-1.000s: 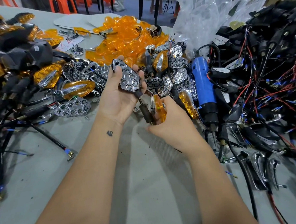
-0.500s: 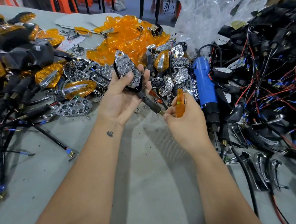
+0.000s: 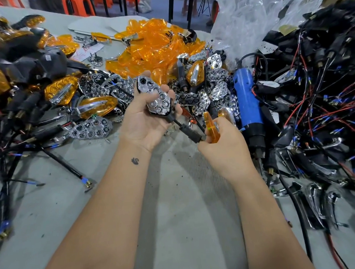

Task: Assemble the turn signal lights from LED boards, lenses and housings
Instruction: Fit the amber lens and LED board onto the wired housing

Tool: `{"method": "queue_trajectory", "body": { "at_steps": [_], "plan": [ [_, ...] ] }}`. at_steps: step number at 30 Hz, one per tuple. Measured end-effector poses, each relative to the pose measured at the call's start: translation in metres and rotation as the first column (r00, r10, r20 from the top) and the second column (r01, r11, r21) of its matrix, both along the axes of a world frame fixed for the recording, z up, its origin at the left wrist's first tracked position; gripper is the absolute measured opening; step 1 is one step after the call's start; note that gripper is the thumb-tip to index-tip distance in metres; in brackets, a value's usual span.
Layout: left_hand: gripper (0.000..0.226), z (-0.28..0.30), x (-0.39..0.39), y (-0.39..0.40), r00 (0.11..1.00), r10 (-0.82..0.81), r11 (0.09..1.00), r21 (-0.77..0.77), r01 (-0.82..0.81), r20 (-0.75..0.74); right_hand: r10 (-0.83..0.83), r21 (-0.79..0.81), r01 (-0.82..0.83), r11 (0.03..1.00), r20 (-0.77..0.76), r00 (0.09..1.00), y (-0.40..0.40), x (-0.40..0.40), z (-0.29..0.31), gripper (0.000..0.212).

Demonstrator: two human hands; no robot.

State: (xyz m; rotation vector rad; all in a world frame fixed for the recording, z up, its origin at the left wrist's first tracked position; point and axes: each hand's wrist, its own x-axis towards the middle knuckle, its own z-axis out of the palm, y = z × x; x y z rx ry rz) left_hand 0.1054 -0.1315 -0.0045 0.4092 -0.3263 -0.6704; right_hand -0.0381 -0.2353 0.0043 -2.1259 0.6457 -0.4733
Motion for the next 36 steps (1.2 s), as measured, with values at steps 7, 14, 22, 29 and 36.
{"method": "queue_trajectory", "body": {
  "at_steps": [7,14,22,29,36],
  "plan": [
    [0.012,0.001,0.001,-0.003,0.999,0.047,0.998,0.034,-0.047,0.004,0.039,0.034,-0.042,0.999,0.084,0.996,0.003,-0.001,-0.001,0.029],
    [0.041,0.002,-0.002,-0.001,0.998,0.043,0.999,0.007,-0.044,0.055,-0.073,0.024,0.07,0.997,0.135,0.988,-0.003,0.002,-0.002,0.028],
    [0.038,0.009,0.0,-0.001,0.979,0.109,0.994,0.036,-0.104,-0.17,0.001,-0.032,0.001,0.999,0.074,0.997,0.004,0.003,-0.006,0.026],
    [0.048,0.012,-0.001,-0.005,0.952,0.181,0.979,0.132,-0.152,-0.248,0.024,-0.076,-0.021,0.997,0.035,0.999,0.011,0.001,-0.004,0.029],
    [0.046,0.013,-0.001,-0.006,0.933,0.24,0.964,0.181,-0.196,-0.269,-0.002,-0.17,-0.001,0.985,-0.019,1.0,0.01,0.002,-0.003,0.027]
  ]
}}
